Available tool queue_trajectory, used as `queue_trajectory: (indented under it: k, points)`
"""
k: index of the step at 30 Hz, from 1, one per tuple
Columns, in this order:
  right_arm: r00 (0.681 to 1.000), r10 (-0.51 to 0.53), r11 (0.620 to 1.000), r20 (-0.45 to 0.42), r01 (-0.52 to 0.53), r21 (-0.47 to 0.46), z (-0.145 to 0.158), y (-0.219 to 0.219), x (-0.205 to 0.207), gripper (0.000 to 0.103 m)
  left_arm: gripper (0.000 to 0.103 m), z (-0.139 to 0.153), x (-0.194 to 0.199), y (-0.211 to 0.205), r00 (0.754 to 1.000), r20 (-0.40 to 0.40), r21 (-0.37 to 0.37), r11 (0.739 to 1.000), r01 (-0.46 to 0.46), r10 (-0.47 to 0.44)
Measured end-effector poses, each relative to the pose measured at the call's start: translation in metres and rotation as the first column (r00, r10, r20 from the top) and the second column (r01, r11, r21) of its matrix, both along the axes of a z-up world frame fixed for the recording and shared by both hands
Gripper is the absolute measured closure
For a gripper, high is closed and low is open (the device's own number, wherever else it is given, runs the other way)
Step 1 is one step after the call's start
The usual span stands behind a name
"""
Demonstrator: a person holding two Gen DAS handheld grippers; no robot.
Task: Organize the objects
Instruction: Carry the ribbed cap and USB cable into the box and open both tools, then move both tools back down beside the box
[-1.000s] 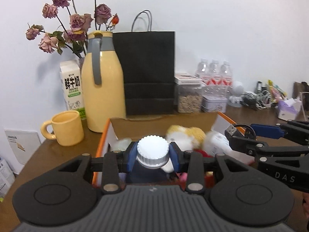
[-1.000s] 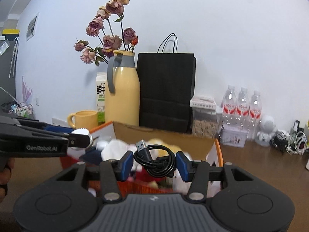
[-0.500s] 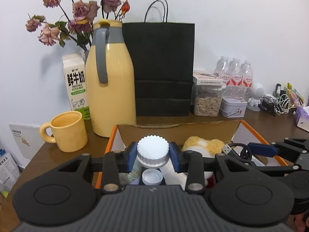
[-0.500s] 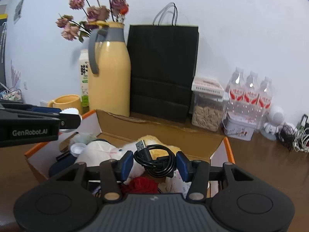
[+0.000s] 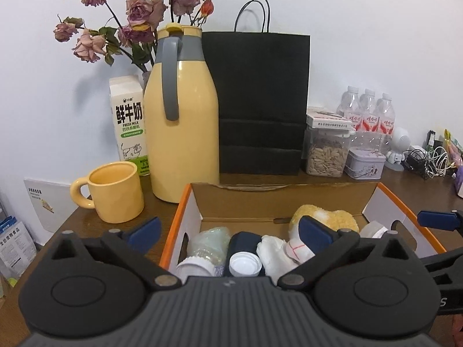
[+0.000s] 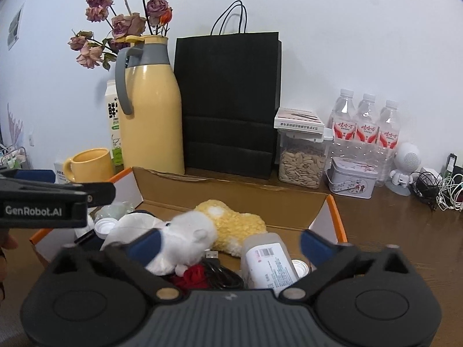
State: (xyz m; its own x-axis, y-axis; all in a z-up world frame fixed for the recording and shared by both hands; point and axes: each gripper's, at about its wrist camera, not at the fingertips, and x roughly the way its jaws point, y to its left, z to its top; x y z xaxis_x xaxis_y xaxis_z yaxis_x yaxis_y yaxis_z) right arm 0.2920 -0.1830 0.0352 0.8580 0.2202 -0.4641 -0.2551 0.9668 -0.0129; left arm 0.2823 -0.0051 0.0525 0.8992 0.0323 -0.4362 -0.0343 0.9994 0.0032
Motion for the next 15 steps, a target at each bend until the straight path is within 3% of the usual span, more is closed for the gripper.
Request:
queue_trajectory:
  k: [15]
  points:
    - [1.0,-0.018,1.0,0.016,0.018,-0.012,0.006,-0.013,-0.017,0.0,0.0,0.004,-0.023,0.005,1.0,0.019,-0.036,0.999,-0.003,0.004]
